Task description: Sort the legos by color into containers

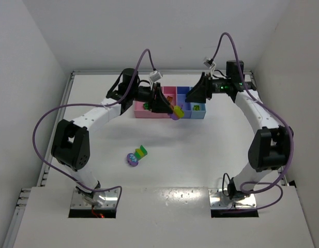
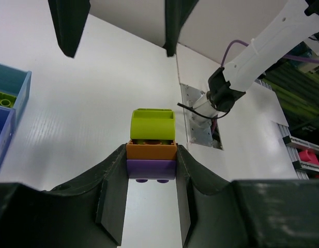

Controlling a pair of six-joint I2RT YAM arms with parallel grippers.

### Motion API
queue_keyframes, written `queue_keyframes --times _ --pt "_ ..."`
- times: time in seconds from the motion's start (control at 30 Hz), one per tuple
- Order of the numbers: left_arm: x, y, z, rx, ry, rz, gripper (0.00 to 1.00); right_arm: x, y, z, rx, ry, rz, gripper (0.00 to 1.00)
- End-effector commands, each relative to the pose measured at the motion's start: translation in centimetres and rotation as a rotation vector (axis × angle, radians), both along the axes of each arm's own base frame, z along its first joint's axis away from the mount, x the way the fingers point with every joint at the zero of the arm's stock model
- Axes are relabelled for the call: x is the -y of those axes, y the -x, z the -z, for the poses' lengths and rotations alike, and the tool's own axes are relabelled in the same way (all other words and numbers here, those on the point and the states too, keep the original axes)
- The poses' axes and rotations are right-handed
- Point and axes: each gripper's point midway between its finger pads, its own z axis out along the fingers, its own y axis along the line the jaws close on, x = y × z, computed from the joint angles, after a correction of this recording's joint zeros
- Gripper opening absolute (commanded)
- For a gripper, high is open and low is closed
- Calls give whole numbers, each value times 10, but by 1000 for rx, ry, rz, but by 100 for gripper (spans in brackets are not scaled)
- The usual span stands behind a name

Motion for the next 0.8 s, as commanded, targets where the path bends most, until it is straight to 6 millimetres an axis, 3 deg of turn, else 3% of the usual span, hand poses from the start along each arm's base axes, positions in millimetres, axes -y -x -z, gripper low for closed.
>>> queue_keyframes --times 0.0,0.4,0.67,0.77 --pt "3 0 -22 85 36 25 0 -16 23 -22 62 -45 -99 72" --pt "14 -13 -39 124 58 33 0 -27 45 -7 41 -31 -149 73" --pt "16 -18 -40 114 61 32 0 -33 44 -4 73 -14 -150 49" --pt "19 -14 -40 114 61 41 0 -33 42 -6 83 -9 -143 33"
